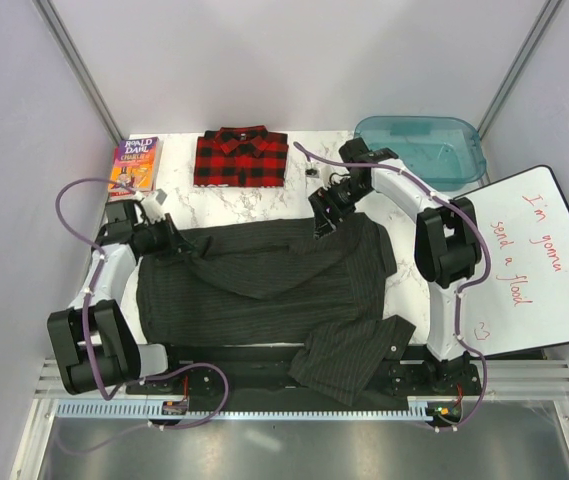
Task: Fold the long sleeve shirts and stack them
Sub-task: Fold the shirt
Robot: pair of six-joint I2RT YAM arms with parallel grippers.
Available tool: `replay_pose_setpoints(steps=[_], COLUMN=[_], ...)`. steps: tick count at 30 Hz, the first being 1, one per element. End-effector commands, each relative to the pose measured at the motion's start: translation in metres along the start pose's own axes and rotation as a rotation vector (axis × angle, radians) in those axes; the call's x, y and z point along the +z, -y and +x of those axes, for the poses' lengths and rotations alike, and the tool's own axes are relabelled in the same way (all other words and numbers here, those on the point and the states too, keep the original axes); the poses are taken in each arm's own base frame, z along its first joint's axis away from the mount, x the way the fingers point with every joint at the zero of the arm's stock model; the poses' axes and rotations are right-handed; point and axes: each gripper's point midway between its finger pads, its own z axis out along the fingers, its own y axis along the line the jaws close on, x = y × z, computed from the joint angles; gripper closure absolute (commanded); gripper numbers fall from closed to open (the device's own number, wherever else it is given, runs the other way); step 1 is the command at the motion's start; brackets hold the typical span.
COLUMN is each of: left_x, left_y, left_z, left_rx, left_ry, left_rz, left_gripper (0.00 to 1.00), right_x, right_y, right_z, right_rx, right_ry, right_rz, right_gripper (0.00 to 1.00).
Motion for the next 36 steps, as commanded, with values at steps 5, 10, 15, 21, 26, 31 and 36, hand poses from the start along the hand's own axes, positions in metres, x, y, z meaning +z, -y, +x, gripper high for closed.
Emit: replay_pose_setpoints(steps=[5, 10, 15, 21, 26, 31, 36], left_x=[-0.018, -0.03, -0.026, -0.035, -0.022, 0.01, 0.031], left_y=[0.002, -0.002, -0.046, -0.088, -0.08, -0.058, -0.063], left_z=[-0.018, -0.018, -0.006, -0.023, -0.031, -0.02, -0.017], left_rx=[-0.022, -0.021, -0.129, -0.088, 0.09, 0.23, 0.252], left_ry=[0.2, 0.261, 0.187, 0.055, -0.085, -0.218, -0.285], left_rz=[0.168, 0.206, 0.045, -0.124, -0.039, -0.013, -0.059], left_gripper=[0.97, 0.95, 0.58, 0.32, 0.39, 0.44, 0.45], right_x=[0.006, 0.008, 0.009, 0.012, 0.01, 0.013, 0.014], right_y=[0.018, 0.022, 0.026, 0.027, 0.03, 0.031, 0.026], right_z=[0.015, 0.023, 0.026, 0.034, 0.04, 0.046, 0.044], right_rx=[-0.047, -0.053, -0.056, -0.07, -0.086, -0.102, -0.119], right_ry=[-0.083, -0.113, -0.134, -0.179, -0.205, -0.233, -0.238], right_rz=[0.04, 0.054, 0.062, 0.065, 0.077, 0.071, 0.05], right_gripper=[0.19, 0.28, 0.31, 0.32, 0.31, 0.3, 0.28])
